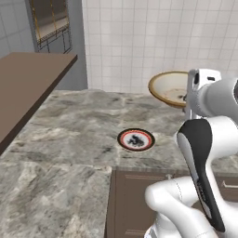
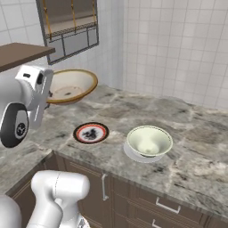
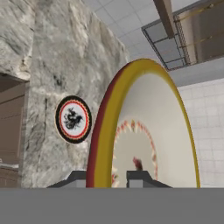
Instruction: Move the bowls from the cabinet to the plates on the dining table.
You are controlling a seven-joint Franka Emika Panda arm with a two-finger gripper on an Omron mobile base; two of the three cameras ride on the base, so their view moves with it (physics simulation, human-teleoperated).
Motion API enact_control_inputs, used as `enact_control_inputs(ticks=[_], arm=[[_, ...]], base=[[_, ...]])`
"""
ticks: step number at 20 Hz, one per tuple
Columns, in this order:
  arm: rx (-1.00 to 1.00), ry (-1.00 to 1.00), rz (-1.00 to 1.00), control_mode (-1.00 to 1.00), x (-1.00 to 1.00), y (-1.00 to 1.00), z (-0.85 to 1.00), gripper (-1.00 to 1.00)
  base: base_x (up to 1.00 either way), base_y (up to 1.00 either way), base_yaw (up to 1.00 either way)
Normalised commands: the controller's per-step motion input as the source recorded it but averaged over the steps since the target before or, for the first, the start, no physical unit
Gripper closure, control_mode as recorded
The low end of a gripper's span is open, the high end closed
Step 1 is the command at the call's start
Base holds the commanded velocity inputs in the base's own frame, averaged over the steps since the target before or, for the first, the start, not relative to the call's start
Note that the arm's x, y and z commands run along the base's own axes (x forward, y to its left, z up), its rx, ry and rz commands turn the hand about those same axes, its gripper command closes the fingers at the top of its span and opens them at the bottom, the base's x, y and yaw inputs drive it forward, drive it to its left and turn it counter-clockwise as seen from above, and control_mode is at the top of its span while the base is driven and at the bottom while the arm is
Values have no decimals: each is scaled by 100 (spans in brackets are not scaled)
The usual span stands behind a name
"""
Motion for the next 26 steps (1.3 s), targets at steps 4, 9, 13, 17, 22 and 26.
enact_control_inputs(ticks=[4, 9, 13, 17, 22, 26], arm=[[0, 9, 0, -100, 46, 8, -28, 100], [0, 11, 0, -100, 46, 7, -30, 100], [0, 10, 0, -100, 44, 1, -36, 100], [0, 4, 0, -100, 40, 0, -42, 100], [-3, 0, 0, -100, 37, 1, -50, 100], [-3, 0, 0, -100, 36, 1, -51, 100]], base=[[0, 0, 0], [0, 0, 0], [0, 0, 0], [0, 0, 0], [0, 0, 0], [0, 0, 0]])
